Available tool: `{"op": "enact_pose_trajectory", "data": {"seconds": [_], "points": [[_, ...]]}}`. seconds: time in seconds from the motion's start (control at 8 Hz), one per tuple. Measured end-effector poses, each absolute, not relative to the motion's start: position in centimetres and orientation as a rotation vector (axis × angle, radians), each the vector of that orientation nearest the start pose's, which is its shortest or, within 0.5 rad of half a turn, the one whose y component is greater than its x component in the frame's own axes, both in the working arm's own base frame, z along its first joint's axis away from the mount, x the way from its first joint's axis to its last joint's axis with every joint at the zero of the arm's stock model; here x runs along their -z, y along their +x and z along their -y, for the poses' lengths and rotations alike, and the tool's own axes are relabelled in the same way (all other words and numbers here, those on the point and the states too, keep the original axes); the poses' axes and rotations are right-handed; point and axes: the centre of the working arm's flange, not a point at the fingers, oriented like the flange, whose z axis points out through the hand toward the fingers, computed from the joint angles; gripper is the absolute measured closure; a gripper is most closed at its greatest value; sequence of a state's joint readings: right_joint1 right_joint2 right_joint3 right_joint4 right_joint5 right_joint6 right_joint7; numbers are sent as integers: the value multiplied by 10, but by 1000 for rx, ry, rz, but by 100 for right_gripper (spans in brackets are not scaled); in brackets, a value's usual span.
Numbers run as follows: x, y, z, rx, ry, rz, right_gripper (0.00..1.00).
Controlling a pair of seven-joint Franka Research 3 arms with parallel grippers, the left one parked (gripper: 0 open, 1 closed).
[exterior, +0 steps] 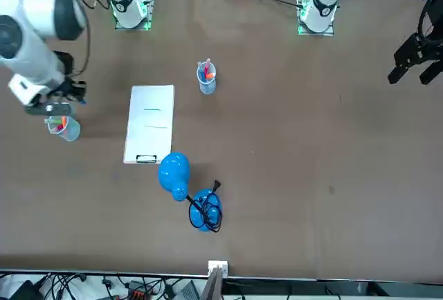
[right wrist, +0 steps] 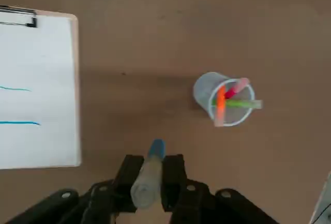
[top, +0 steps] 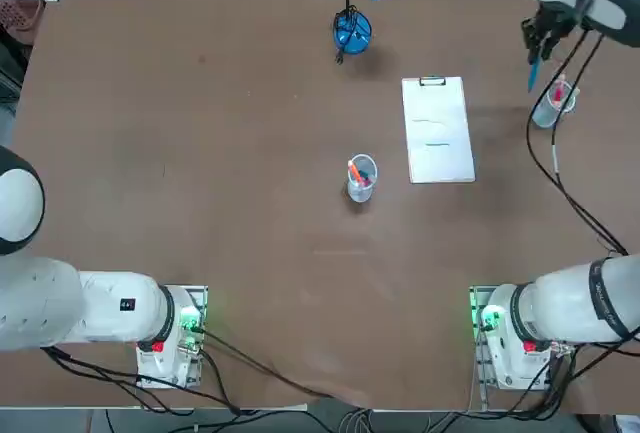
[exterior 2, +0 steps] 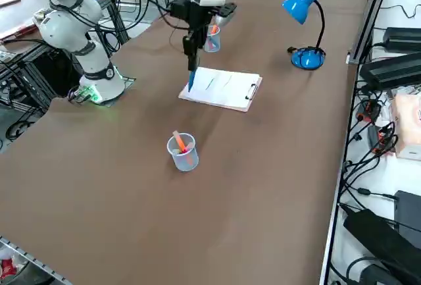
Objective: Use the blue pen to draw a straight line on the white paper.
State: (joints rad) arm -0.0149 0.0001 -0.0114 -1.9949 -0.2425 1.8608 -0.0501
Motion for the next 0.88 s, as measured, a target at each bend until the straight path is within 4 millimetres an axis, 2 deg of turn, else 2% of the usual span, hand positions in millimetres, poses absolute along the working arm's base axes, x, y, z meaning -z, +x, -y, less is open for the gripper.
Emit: {"op": "enact_pose_trajectory", "data": {"seconds": [0.25,0.5,0.62,0.88], "points": [[-454,539,101,-199,-3329,281,83],[-447,537,155,-145,-3320,332,83],[-441,538,172,-111,-3306,317,83],[-422,542,188,-47,-3234,291,83]]}}
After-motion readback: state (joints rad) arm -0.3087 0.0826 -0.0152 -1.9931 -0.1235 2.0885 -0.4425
